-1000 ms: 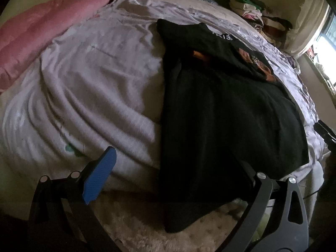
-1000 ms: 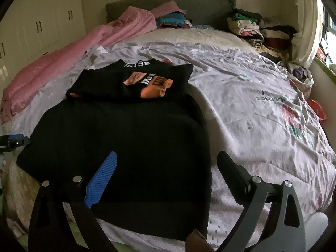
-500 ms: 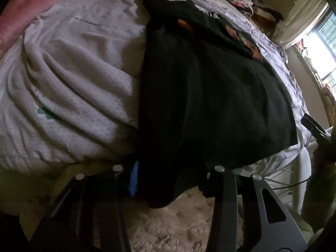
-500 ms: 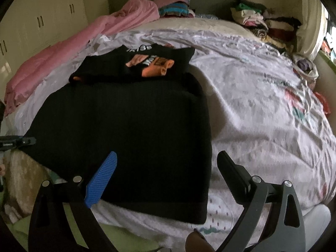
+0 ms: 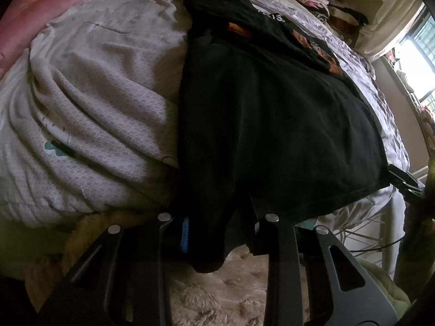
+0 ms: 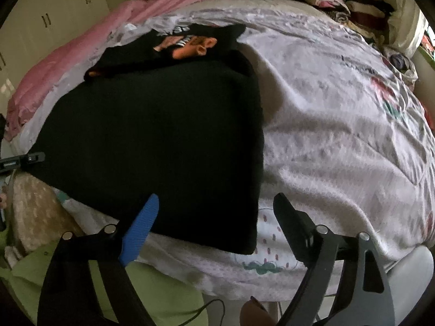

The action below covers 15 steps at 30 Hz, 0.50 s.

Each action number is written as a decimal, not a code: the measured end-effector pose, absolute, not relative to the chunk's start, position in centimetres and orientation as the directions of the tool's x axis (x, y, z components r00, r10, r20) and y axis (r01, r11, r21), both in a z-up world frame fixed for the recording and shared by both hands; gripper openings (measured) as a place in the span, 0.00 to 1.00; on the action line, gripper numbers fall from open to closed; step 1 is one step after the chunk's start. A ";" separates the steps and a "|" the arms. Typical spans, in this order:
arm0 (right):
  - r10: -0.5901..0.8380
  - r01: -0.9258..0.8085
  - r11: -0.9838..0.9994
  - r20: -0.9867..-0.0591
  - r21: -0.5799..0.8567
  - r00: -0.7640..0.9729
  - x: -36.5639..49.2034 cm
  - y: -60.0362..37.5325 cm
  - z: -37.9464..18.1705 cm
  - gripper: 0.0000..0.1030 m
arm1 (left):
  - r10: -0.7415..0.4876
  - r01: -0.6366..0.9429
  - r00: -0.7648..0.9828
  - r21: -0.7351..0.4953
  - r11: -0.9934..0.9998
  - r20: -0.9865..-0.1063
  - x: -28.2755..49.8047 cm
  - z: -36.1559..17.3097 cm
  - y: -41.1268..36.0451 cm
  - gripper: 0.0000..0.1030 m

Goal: Fold small clothes

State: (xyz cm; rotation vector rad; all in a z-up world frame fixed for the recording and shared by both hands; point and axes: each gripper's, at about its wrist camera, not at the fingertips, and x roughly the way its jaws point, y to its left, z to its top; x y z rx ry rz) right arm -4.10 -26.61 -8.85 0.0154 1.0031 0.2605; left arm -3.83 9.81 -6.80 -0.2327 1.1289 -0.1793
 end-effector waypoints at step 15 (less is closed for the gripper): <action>0.309 -0.236 0.949 -0.755 0.208 0.578 -4.0 -27.6 -5.6 0.07 | -0.295 0.062 0.510 -0.307 0.950 -0.808 -4.3 -2.8 10.6 0.03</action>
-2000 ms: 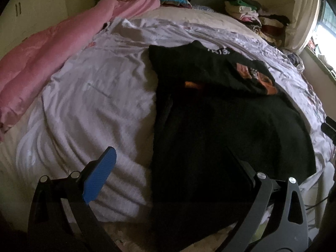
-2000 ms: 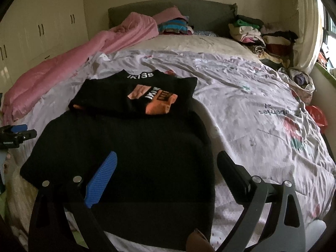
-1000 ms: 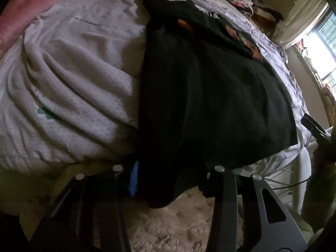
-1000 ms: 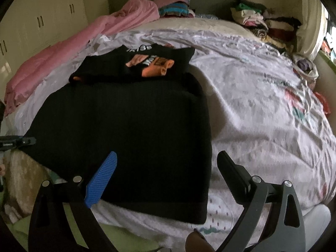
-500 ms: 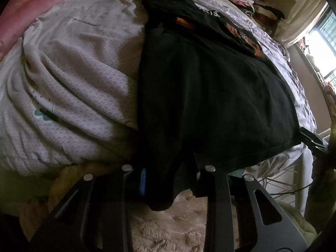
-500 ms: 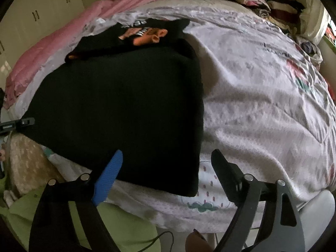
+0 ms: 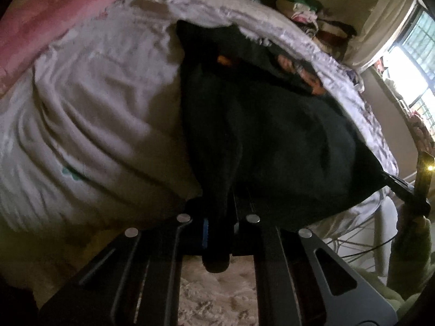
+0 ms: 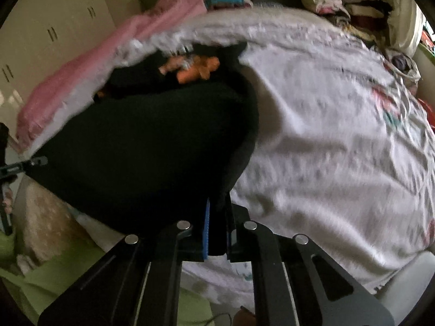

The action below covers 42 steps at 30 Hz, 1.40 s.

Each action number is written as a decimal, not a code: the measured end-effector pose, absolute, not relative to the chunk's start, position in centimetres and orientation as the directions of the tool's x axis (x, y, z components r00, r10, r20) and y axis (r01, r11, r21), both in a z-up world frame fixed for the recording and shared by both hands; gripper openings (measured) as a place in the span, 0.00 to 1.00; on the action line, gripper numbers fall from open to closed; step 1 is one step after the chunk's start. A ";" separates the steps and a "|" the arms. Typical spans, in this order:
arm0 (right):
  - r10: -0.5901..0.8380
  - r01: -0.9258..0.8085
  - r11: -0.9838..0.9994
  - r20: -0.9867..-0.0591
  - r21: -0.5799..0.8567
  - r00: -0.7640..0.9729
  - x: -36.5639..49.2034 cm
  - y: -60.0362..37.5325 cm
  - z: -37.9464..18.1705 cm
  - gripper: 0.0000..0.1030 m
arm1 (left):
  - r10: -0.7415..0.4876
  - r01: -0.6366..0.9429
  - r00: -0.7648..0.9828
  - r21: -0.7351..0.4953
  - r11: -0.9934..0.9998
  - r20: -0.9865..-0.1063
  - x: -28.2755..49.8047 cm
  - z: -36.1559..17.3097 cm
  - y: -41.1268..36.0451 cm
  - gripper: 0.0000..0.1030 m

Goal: Fold small clothes

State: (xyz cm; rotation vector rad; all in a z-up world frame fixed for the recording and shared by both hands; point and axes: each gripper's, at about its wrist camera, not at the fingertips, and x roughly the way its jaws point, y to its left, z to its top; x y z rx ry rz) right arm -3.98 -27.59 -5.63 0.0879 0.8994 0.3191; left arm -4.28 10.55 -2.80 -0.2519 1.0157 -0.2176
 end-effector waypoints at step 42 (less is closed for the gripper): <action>0.294 -0.148 0.939 -0.503 0.310 0.813 8.3 -29.3 5.9 0.07 | -0.250 0.018 0.702 -0.334 0.942 -0.667 7.3 8.5 12.9 0.02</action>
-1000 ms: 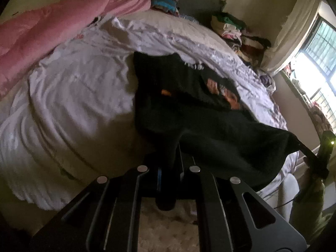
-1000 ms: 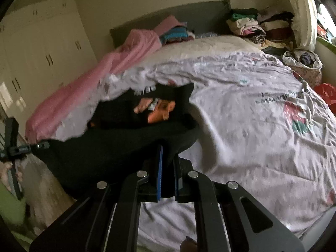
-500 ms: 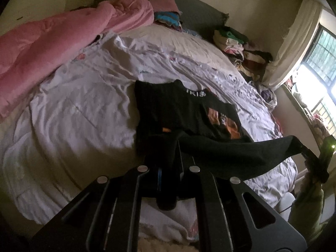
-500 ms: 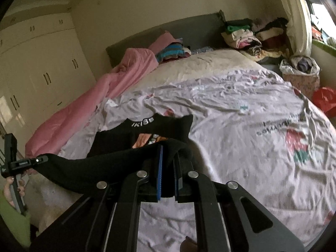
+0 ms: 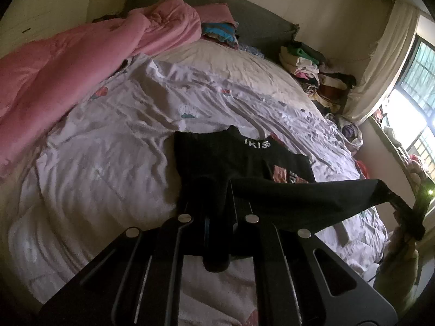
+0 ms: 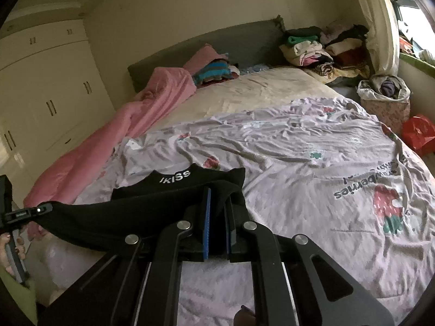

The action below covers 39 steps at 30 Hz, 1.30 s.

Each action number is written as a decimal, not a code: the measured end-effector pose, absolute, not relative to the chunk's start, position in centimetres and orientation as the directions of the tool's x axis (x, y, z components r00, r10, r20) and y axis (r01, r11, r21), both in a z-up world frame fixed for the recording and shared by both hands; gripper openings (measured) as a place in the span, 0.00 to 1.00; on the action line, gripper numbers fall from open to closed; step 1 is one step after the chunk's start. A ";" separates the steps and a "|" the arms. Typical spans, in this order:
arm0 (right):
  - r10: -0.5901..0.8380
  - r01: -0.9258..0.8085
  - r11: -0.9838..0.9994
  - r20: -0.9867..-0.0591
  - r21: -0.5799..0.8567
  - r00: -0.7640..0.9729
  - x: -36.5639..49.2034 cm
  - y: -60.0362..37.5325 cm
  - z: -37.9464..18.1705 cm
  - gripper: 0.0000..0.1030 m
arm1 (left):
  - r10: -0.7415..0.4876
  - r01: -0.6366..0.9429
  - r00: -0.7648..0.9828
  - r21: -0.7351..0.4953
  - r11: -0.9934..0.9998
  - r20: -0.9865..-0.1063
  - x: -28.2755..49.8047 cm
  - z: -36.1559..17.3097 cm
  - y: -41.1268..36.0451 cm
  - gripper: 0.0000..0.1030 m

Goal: Fold small clothes

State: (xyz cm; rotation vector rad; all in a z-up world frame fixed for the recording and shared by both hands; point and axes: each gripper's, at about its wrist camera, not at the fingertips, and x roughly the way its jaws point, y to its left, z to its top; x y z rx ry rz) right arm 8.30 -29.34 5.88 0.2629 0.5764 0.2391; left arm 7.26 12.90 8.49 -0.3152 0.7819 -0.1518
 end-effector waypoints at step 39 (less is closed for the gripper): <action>0.212 -0.069 0.969 -0.658 0.237 0.723 22.1 -26.5 -0.9 0.10 | -0.099 -0.125 0.623 -0.223 0.967 -0.776 19.2 1.0 13.3 0.05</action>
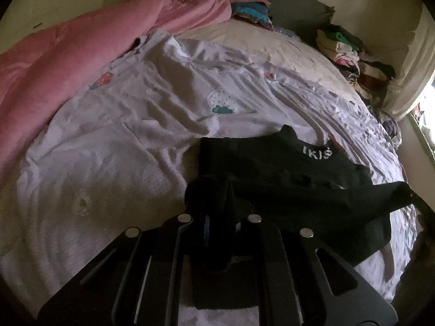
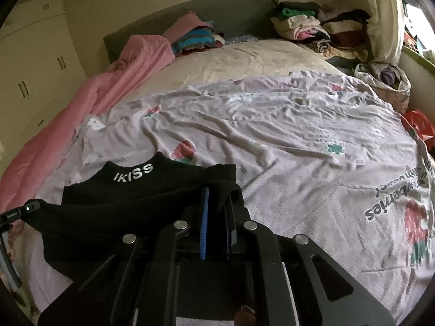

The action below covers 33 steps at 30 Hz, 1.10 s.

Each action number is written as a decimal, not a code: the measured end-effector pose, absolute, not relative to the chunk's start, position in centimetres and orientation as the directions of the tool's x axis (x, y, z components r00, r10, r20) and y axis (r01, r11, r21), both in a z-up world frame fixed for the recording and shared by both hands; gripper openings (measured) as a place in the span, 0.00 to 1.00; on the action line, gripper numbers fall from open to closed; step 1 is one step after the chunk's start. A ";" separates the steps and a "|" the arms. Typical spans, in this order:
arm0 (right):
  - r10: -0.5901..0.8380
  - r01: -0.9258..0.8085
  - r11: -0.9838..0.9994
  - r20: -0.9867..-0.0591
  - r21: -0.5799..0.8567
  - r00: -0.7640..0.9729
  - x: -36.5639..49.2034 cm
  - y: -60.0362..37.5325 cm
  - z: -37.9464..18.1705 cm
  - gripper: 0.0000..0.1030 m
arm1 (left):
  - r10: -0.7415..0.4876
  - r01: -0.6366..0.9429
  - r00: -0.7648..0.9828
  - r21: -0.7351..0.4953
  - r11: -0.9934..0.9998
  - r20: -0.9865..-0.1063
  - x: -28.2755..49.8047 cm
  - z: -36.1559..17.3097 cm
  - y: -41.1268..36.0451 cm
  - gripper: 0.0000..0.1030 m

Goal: Fold small clothes

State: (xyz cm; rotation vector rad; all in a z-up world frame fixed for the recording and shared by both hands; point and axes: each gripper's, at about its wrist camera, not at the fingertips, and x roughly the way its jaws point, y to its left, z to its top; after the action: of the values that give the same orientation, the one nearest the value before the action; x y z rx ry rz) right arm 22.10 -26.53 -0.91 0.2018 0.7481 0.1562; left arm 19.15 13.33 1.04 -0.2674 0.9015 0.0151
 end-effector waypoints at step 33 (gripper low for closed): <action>0.210 -0.218 0.971 -0.767 0.094 0.606 19.7 -21.3 -7.0 0.21 | 0.029 -0.013 0.573 0.026 1.000 -0.819 17.4 -3.8 7.5 0.07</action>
State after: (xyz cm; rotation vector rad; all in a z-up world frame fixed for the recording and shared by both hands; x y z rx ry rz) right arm 19.71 -21.34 -7.02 -0.0090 0.8852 0.2476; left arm 17.45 7.48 -3.75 0.0171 0.9607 0.0246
